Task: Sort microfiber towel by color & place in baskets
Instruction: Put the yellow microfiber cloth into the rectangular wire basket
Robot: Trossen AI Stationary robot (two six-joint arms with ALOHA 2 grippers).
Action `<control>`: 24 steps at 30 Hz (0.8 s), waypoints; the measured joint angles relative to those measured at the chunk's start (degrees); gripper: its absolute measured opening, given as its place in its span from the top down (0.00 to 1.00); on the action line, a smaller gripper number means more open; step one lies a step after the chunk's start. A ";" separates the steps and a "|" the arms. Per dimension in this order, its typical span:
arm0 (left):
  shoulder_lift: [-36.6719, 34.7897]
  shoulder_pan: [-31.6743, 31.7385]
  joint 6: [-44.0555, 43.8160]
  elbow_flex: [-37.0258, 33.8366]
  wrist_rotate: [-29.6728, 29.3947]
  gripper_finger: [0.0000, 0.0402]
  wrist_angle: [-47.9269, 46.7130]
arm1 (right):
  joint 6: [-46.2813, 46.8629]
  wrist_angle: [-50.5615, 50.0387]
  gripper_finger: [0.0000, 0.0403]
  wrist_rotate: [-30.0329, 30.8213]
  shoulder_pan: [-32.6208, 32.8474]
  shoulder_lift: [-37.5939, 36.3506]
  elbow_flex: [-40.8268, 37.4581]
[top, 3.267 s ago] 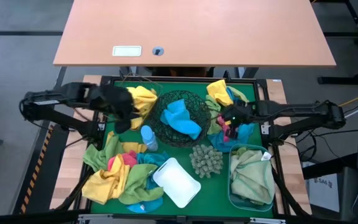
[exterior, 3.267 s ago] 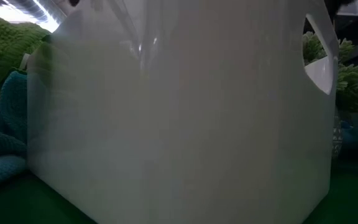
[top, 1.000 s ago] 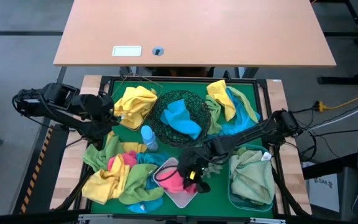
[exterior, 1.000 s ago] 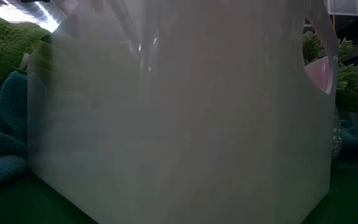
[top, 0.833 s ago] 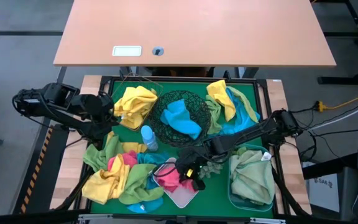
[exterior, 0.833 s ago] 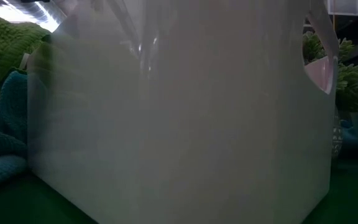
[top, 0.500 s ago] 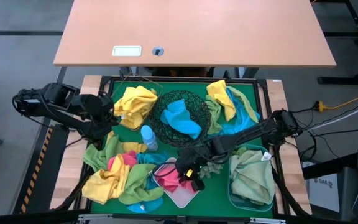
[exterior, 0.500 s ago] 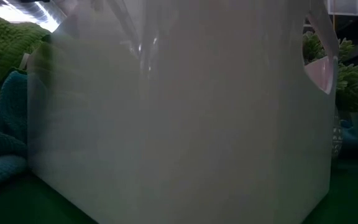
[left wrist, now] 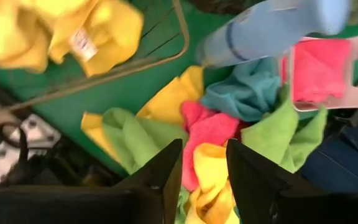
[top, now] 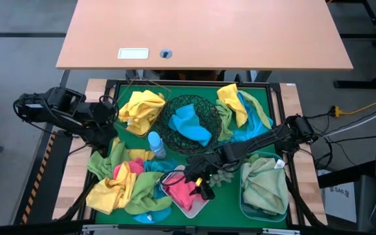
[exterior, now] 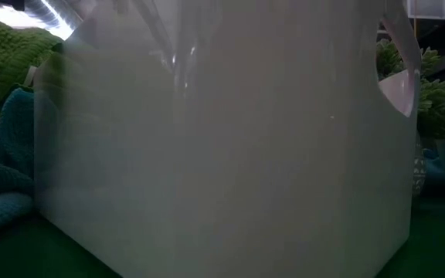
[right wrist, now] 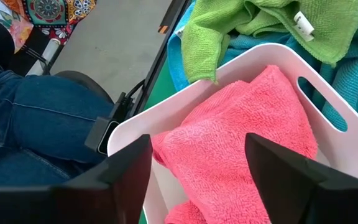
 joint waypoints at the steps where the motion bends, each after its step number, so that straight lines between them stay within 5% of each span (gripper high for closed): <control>1: 0.10 0.00 -0.53 0.00 0.00 0.68 -0.11 | 0.00 0.00 0.35 0.00 0.00 0.00 0.00; 11: 0.86 0.00 -3.08 0.00 -0.14 0.60 0.07 | 0.00 -0.07 0.34 0.00 0.00 0.00 0.00; 15: 2.22 -0.37 -7.46 0.00 4.95 0.58 0.07 | 0.00 -0.09 0.34 -0.23 0.00 0.00 0.00; 24: 10.43 -7.92 -12.42 0.00 7.40 0.58 0.07 | 0.03 -0.11 0.34 -5.00 0.00 0.00 0.00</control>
